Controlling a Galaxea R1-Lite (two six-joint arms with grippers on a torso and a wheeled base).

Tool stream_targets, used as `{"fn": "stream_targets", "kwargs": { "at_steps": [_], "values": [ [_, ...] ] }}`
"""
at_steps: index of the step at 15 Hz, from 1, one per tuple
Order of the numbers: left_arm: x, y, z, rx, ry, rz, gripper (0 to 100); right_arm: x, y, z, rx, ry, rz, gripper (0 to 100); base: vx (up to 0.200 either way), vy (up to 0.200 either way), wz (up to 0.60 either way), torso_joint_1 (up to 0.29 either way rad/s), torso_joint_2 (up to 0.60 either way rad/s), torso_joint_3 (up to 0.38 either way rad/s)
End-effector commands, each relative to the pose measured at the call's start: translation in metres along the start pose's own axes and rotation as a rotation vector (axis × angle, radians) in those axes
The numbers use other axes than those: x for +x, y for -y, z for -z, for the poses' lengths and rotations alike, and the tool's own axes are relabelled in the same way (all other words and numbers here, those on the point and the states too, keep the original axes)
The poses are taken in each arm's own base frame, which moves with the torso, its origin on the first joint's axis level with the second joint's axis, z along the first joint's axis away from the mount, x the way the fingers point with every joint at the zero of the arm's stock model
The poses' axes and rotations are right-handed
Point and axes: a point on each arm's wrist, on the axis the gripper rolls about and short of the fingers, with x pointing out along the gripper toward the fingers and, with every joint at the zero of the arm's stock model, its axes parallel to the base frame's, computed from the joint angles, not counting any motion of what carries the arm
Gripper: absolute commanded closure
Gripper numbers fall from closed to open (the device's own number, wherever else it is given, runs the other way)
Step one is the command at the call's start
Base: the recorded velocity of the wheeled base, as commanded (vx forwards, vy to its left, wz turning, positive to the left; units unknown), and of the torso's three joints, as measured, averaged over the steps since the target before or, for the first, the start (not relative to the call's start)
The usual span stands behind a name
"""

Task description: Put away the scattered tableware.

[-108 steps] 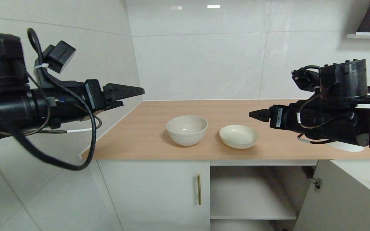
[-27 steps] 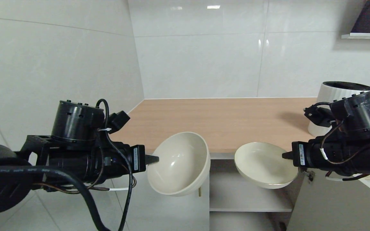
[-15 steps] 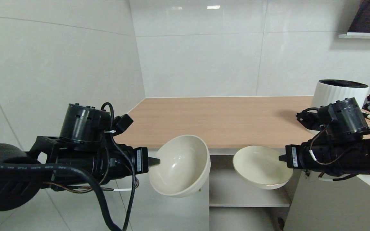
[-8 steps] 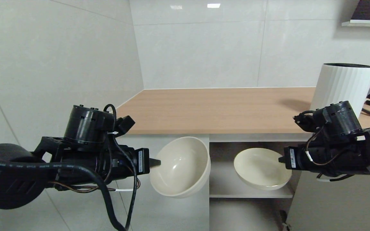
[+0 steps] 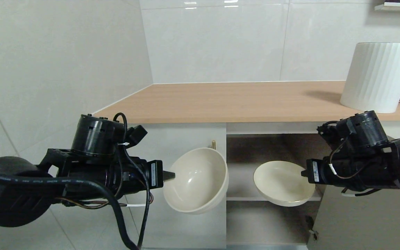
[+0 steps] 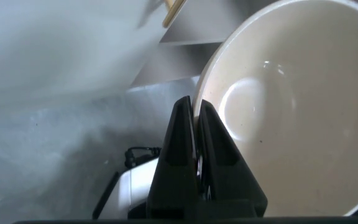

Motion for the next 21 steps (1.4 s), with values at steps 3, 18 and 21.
{"fn": "stream_targets", "kwargs": {
  "at_steps": [3, 18, 21],
  "values": [
    [0.001, 0.000, 0.000, -0.002, 0.001, 0.000, 100, 0.004, 0.000, 0.001, 0.000, -0.012, 0.004, 100, 0.000, 0.000, 0.00, 0.000, 0.00, 0.000],
    [0.008, 0.000, 0.003, 0.000, -0.025, -0.004, 100, 0.205, 0.022, 0.057, 0.038, -0.031, 0.212, 100, 0.000, 0.000, 0.00, -0.015, 0.03, 0.021],
    [0.009, 0.002, 0.005, 0.005, -0.032, 0.001, 100, 0.223, 0.035, 0.052, 0.062, -0.020, 0.249, 100, 0.000, 0.000, 0.00, 0.000, 0.00, 0.000]
  ]
}}
